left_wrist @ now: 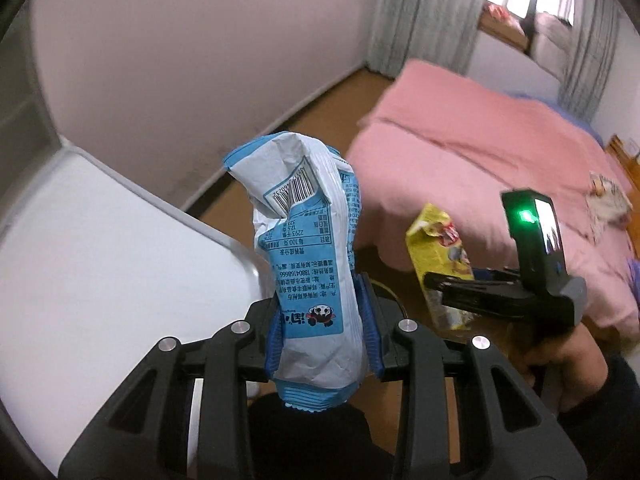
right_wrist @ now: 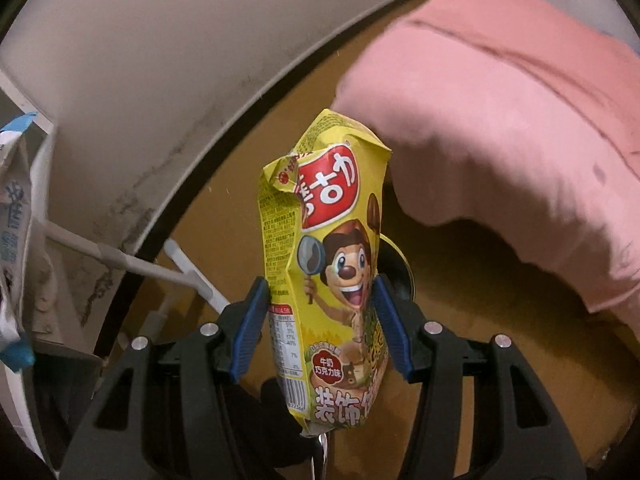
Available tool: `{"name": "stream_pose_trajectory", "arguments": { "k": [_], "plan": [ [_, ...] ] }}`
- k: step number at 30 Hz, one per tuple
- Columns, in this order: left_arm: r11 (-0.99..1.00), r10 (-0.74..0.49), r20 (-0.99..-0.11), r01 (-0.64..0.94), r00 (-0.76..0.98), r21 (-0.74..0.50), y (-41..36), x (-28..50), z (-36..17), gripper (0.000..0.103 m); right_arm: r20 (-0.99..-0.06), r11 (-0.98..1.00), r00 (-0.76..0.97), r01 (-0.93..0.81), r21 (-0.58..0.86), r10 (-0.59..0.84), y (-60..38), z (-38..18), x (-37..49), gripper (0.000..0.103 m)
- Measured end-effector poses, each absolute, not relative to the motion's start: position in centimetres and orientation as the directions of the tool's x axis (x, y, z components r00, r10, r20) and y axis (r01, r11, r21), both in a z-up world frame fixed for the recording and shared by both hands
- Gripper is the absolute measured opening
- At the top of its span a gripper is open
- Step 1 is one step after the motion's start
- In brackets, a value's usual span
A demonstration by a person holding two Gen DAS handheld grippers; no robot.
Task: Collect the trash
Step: 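Carry both bags over the black bin and open both tools to drop them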
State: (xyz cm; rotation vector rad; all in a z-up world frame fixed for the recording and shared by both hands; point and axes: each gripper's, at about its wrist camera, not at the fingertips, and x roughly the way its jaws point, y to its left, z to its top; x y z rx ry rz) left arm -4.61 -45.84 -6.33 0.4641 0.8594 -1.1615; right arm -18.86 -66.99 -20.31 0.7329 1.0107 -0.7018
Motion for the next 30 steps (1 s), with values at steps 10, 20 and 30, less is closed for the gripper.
{"name": "stream_pose_trajectory", "arguments": {
  "k": [10, 20, 30],
  "plan": [
    [0.334, -0.537, -0.837, 0.937, 0.104, -0.098, -50.9, -5.2, -9.7, 0.032, -0.942, 0.56, 0.317, 0.803, 0.206, -0.107, -68.6, -24.2, -18.6, 0.056],
    [0.32, -0.507, -0.858, 0.943, 0.087, -0.093, -52.4, -5.4, -11.7, 0.032, -0.935, 0.556, 0.329, 0.805, 0.206, -0.131, -69.1, -24.1, -18.8, 0.075],
    [0.284, -0.464, -0.885, 0.952, 0.03, -0.117, -54.6, -6.5, -13.9, 0.032, -0.925, 0.47, 0.333, 0.856, 0.215, -0.182, -70.3, -23.5, -20.5, 0.079]
  ]
}}
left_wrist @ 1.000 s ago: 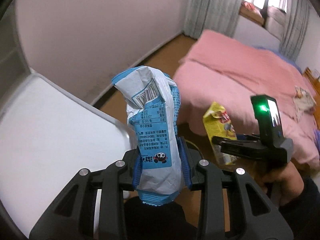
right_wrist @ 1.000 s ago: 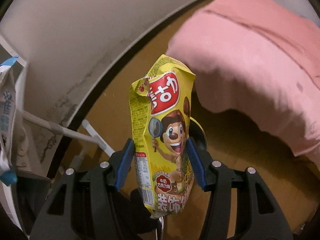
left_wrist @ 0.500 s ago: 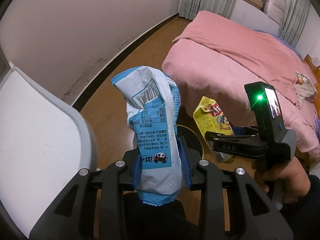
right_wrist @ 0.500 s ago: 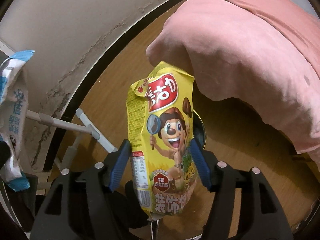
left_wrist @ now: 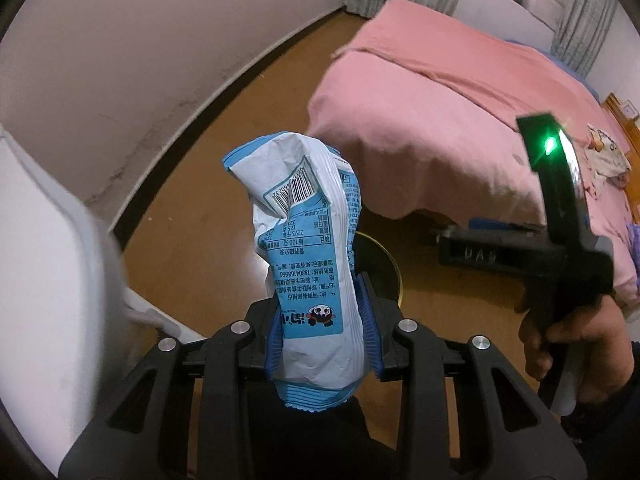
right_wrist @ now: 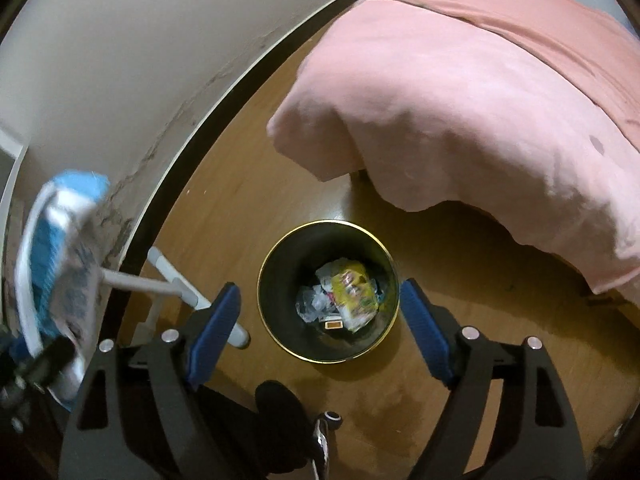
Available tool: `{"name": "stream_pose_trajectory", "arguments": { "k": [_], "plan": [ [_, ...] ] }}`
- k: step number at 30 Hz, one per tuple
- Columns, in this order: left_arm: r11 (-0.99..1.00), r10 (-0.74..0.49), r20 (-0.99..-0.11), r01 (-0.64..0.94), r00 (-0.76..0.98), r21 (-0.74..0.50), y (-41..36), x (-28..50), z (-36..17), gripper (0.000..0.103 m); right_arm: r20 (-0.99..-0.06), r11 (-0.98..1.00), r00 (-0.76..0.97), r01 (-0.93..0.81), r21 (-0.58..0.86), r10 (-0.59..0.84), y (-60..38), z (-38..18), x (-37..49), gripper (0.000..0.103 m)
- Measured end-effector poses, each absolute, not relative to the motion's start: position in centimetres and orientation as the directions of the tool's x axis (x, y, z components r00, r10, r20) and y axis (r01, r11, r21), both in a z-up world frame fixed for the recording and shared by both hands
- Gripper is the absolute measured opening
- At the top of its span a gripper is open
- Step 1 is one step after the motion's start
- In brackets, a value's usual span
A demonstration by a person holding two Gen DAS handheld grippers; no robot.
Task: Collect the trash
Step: 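Carry both bags over the black bin and open both tools to drop them, then grasp the gray sock with the left tool while the right tool grasps the white face mask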
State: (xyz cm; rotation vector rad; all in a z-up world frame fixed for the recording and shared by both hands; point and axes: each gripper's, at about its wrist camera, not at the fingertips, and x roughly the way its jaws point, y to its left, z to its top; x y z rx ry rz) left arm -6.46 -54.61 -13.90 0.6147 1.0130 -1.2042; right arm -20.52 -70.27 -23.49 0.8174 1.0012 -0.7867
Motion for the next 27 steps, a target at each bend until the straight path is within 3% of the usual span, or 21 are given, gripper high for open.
{"name": "stream_pose_trajectory", "arguments": {
  "k": [9, 11, 13, 15, 21, 23, 27],
  "plan": [
    [0.181, -0.442, -0.894, 0.968, -0.077, -0.173, -58.4, -9.1, -16.9, 0.039, -0.9, 0.329, 0.328, 0.916, 0.229, -0.287, -72.0, -21.8, -24.0, 0.079],
    [0.18, -0.434, -0.899, 0.971, -0.067, -0.159, -58.9, -9.1, -17.4, 0.046, -0.896, 0.313, 0.327, 0.921, 0.232, -0.301, -72.2, -21.5, -24.6, 0.079],
    [0.187, -0.435, -0.899, 0.972, -0.046, -0.14, -59.5, -8.9, -17.5, 0.066, -0.894, 0.308, 0.329, 0.922, 0.234, -0.304, -72.3, -21.4, -24.8, 0.08],
    [0.2, -0.446, -0.895, 0.971, -0.025, -0.127, -59.1, -8.6, -17.0, 0.068, -0.893, 0.31, 0.33, 0.921, 0.234, -0.306, -72.3, -21.3, -24.9, 0.081],
    [0.263, -0.506, -0.861, 0.959, 0.043, -0.107, -55.2, -6.8, -12.5, 0.076, -0.891, 0.378, 0.346, 0.898, 0.225, -0.293, -71.4, -20.9, -24.0, 0.081],
    [0.247, -0.539, -0.842, 0.953, -0.016, -0.177, -53.1, -5.8, -10.4, 0.072, -0.886, 0.434, 0.363, 0.875, 0.216, -0.29, -70.4, -20.3, -23.1, 0.081],
    [0.359, -0.588, -0.8, 0.925, 0.118, -0.127, -47.1, -4.1, -4.1, 0.084, -0.861, 0.515, 0.401, 0.833, 0.201, -0.313, -68.0, -17.6, -21.4, 0.081]
  ]
}}
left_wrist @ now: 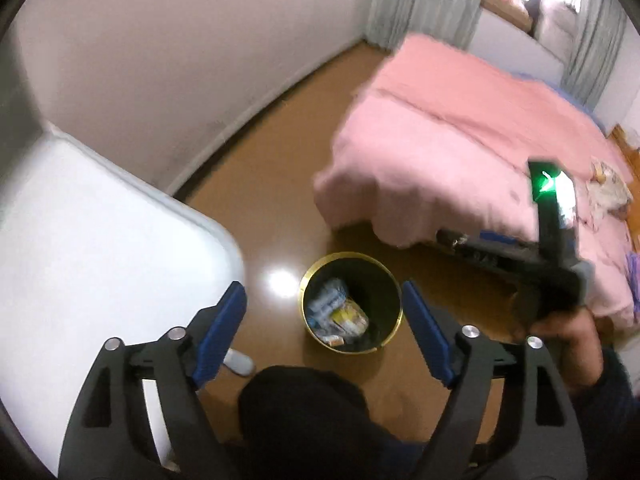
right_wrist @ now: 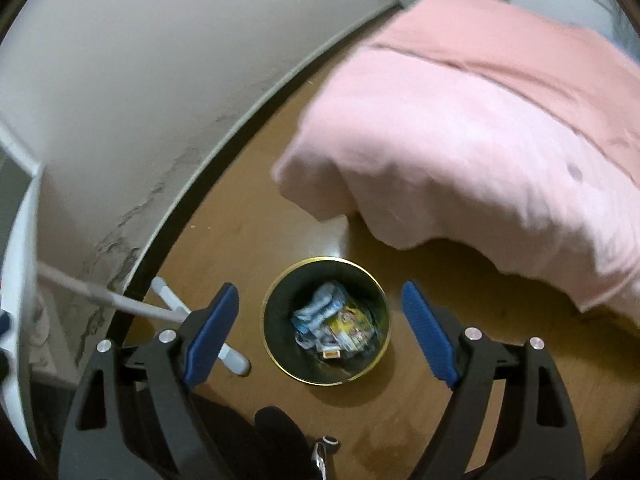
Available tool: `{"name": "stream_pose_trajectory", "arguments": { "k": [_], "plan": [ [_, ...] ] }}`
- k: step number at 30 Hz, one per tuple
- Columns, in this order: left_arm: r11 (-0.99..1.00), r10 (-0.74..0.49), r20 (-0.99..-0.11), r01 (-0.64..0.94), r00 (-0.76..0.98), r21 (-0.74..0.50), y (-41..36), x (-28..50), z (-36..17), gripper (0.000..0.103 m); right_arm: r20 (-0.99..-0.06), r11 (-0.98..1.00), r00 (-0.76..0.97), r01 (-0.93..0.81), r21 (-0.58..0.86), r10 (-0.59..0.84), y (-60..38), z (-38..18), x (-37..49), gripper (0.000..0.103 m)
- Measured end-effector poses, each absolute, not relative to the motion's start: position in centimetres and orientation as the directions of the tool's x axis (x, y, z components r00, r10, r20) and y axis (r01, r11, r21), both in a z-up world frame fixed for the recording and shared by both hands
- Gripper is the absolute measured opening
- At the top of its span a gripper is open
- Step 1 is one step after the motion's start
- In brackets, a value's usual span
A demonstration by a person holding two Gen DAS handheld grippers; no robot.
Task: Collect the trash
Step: 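Grasp the gray sock with the left tool while the right tool grasps the white face mask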
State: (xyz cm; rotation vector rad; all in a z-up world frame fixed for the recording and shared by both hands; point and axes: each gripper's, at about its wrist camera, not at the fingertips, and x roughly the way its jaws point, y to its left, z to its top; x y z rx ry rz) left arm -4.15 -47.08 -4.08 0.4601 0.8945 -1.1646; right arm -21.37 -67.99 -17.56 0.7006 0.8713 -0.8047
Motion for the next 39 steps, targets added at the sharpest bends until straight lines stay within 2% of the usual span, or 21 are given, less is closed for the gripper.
{"name": "stream_pose_trajectory", "arguments": {
  "k": [1, 6, 10, 13, 15, 19, 24, 27, 29, 31, 32, 33, 34, 39],
  "plan": [
    [0.355, -0.633, -0.763, 0.925, 0.13, -0.137, -45.3, -3.8, -2.2, 0.089, -0.851, 0.539, 0.421, 0.817, 0.205, -0.315, -67.2, -16.5, -20.7, 0.081],
    [0.512, -0.643, -0.69, 0.856, 0.332, -0.065, -36.9, 1.2, 2.3, 0.091, -0.798, 0.671, 0.513, 0.716, 0.194, -0.317, -61.9, -11.1, -16.2, 0.081],
    [0.748, -0.497, -0.691, 0.662, 0.525, -0.035, -27.0, 8.9, 2.3, 0.091, -0.743, 0.816, 0.625, 0.544, 0.195, -0.24, -55.7, -6.1, -9.0, 0.081],
    [0.853, -0.388, -0.707, 0.52, 0.592, -0.033, -20.6, 12.8, 1.6, 0.091, -0.725, 0.928, 0.686, 0.309, 0.209, -0.065, -48.6, -3.5, -0.1, 0.085],
    [0.909, -0.309, -0.719, 0.415, 0.622, -0.032, -15.8, 15.0, 0.8, 0.091, -0.731, 0.96, 0.682, 0.193, 0.202, 0.017, -44.6, -2.9, 4.7, 0.085],
    [0.955, -0.236, -0.735, 0.291, 0.636, -0.055, -9.5, 17.4, -0.4, 0.091, -0.761, 0.981, 0.633, 0.01, 0.192, 0.142, -36.4, -3.5, 13.9, 0.085],
    [0.979, -0.178, -0.755, 0.194, 0.632, -0.069, -4.1, 19.5, -2.0, 0.091, -0.803, 0.99, 0.578, -0.089, 0.114, 0.144, -30.0, -5.4, 21.5, 0.085],
    [0.983, -0.165, -0.764, 0.164, 0.624, -0.078, -2.7, 20.5, -2.9, 0.091, -0.821, 0.995, 0.565, -0.088, 0.045, 0.087, -28.0, -6.9, 23.5, 0.085],
    [0.983, -0.167, -0.766, 0.162, 0.621, -0.084, -2.5, 21.1, -3.2, 0.091, -0.827, 0.997, 0.559, -0.074, 0.025, 0.062, -27.9, -7.7, 24.0, 0.081],
    [0.982, -0.174, -0.768, 0.167, 0.616, -0.089, -2.3, 21.6, -3.5, 0.091, -0.837, 0.998, 0.545, -0.065, 0.019, 0.051, -28.1, -8.5, 24.5, 0.067],
    [0.981, -0.178, -0.769, 0.17, 0.614, -0.091, -2.7, 21.9, -3.9, 0.091, -0.837, 0.998, 0.544, -0.064, 0.022, 0.053, -28.3, -8.7, 24.6, 0.063],
    [0.98, -0.185, -0.769, 0.176, 0.611, -0.097, -2.9, 22.2, -4.0, 0.091, -0.833, 0.998, 0.551, -0.062, 0.013, 0.045, -28.4, -8.8, 24.6, 0.042],
    [0.978, -0.195, -0.769, 0.184, 0.609, -0.103, -3.2, 22.7, -4.1, 0.091, -0.83, 0.998, 0.556, -0.059, 0.006, 0.037, -28.6, -8.7, 24.5, 0.032],
    [0.967, -0.228, -0.762, 0.235, 0.606, -0.102, -6.2, 25.7, -4.1, 0.091, -0.801, 0.989, 0.583, -0.049, 0.136, 0.139, -31.4, -6.9, 22.1, 0.031]
  ]
}}
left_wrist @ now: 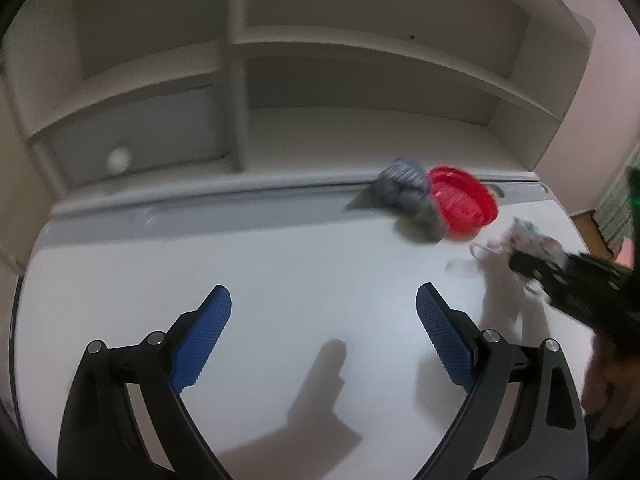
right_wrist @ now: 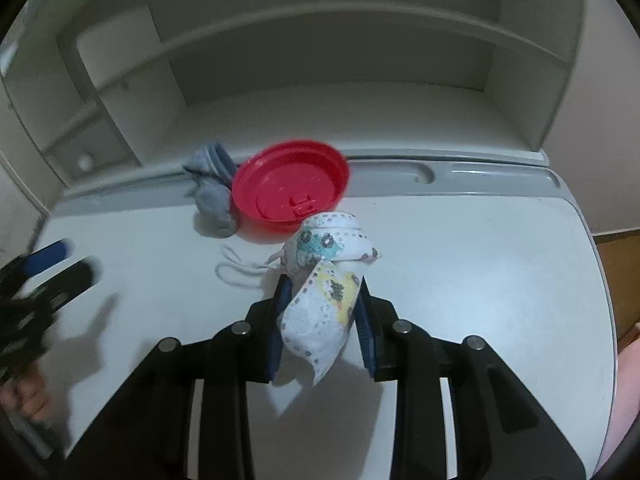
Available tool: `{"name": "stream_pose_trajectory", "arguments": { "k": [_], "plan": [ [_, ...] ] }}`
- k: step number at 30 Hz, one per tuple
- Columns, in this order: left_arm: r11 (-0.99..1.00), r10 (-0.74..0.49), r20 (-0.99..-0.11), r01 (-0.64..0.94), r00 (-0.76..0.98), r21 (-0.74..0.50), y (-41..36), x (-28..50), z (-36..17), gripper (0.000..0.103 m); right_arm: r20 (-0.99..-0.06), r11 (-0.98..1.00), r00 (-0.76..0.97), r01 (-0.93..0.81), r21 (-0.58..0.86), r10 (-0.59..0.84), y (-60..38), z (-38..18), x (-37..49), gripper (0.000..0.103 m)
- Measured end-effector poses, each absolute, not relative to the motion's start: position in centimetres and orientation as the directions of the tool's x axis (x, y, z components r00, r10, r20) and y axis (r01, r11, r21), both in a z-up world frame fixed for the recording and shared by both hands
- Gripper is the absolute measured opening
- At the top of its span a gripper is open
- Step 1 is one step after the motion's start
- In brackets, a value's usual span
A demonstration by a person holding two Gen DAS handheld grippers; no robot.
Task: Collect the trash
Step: 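Grasp the gray sock with the left tool while the right tool grasps the white face mask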
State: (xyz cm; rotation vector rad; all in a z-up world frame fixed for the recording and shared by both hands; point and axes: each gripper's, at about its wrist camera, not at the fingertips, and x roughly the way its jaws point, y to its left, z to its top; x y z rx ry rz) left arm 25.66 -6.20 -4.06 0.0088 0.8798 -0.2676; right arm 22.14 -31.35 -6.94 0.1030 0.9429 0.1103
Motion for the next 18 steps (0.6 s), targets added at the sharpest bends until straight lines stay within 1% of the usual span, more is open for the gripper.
{"name": "stream_pose_trajectory", "arguments": {
  "k": [2, 5, 7, 9, 11, 12, 13, 14, 15, 17, 18],
  "plan": [
    [0.962, -0.229, -0.756, 0.264, 0.613, -0.078, -7.9, 27.0, -3.9, 0.091, -0.777, 0.976, 0.598, -0.045, 0.214, 0.198, -33.2, -5.9, 20.5, 0.031],
    [0.951, -0.232, -0.753, 0.307, 0.616, -0.041, -10.7, 29.2, -3.9, 0.091, -0.755, 0.956, 0.602, -0.051, 0.289, 0.26, -35.0, -4.8, 18.6, 0.031],
    [0.945, -0.226, -0.769, 0.327, 0.598, -0.024, -12.4, 30.6, -4.7, 0.091, -0.739, 0.933, 0.595, -0.05, 0.357, 0.315, -36.3, -4.6, 17.4, 0.031],
    [0.939, -0.234, -0.777, 0.342, 0.584, -0.026, -13.5, 31.4, -5.4, 0.091, -0.738, 0.92, 0.579, -0.053, 0.389, 0.345, -36.9, -4.8, 16.8, 0.032],
    [0.943, -0.216, -0.787, 0.334, 0.577, -0.015, -14.2, 32.0, -6.0, 0.091, -0.748, 0.922, 0.572, -0.04, 0.385, 0.337, -37.5, -5.3, 16.2, 0.033],
    [0.942, -0.218, -0.788, 0.335, 0.576, -0.016, -14.5, 32.2, -6.2, 0.091, -0.751, 0.924, 0.571, -0.037, 0.381, 0.332, -36.9, -5.6, 16.3, 0.038],
    [0.94, -0.225, -0.792, 0.341, 0.568, -0.022, -14.8, 32.3, -6.5, 0.091, -0.755, 0.926, 0.569, -0.033, 0.375, 0.326, -37.0, -5.6, 16.2, 0.048],
    [0.94, -0.224, -0.796, 0.34, 0.563, -0.024, -14.9, 32.4, -6.8, 0.091, -0.761, 0.931, 0.568, -0.026, 0.365, 0.315, -37.1, -5.9, 15.9, 0.052],
    [0.94, -0.227, -0.796, 0.339, 0.561, -0.029, -15.1, 32.5, -6.9, 0.091, -0.76, 0.932, 0.57, -0.026, 0.363, 0.312, -37.4, -6.0, 15.6, 0.053],
    [0.939, -0.23, -0.794, 0.342, 0.563, -0.029, -15.3, 32.6, -7.0, 0.091, -0.772, 0.934, 0.558, -0.016, 0.357, 0.305, -37.4, -6.6, 15.3, 0.053],
    [0.939, -0.228, -0.792, 0.344, 0.567, -0.024, -15.4, 32.6, -7.0, 0.09, -0.769, 0.932, 0.559, -0.018, 0.363, 0.31, -37.8, -6.8, 14.9, 0.042]
  ]
}}
